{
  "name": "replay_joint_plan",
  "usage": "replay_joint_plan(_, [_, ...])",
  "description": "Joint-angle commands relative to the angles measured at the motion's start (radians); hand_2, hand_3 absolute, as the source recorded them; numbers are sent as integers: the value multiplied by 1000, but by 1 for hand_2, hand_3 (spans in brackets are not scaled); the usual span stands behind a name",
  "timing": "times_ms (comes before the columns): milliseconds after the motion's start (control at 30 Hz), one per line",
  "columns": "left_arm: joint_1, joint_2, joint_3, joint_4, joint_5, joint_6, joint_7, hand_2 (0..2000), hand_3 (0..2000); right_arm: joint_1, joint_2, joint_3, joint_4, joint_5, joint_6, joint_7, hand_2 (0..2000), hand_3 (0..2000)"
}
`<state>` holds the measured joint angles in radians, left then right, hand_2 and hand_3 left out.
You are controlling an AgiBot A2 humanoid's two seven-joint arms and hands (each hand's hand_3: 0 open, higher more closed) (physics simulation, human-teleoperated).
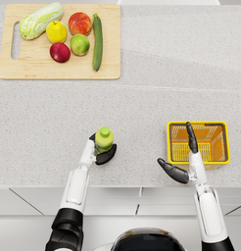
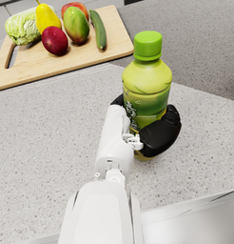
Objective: Pick up the green tea and place it into the yellow basket
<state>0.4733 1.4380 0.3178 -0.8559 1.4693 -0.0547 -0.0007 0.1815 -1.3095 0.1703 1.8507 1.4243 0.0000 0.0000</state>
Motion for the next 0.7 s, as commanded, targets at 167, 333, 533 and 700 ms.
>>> replay_joint_plan(167, [-58, -8, -86, -568, 1, 27, 1, 2000, 2000, 23, -23, 80, -56, 0, 0, 0, 0, 0])
replay_joint_plan(333, [14, 42, -63, -743, 0, 23, 0, 2000, 2000, 83, -76, 164, -120, 0, 0, 0, 0, 0])
replay_joint_plan(533, [-10, 50, 93, -802, 0, 13, -1, 2000, 2000, 129, -122, 191, -125, 0, 0, 0, 0, 0])
replay_joint_plan(700, [-14, 65, 208, -778, 0, -13, -1, 2000, 2000, 167, -159, 201, -134, 0, 0, 0, 0, 0])
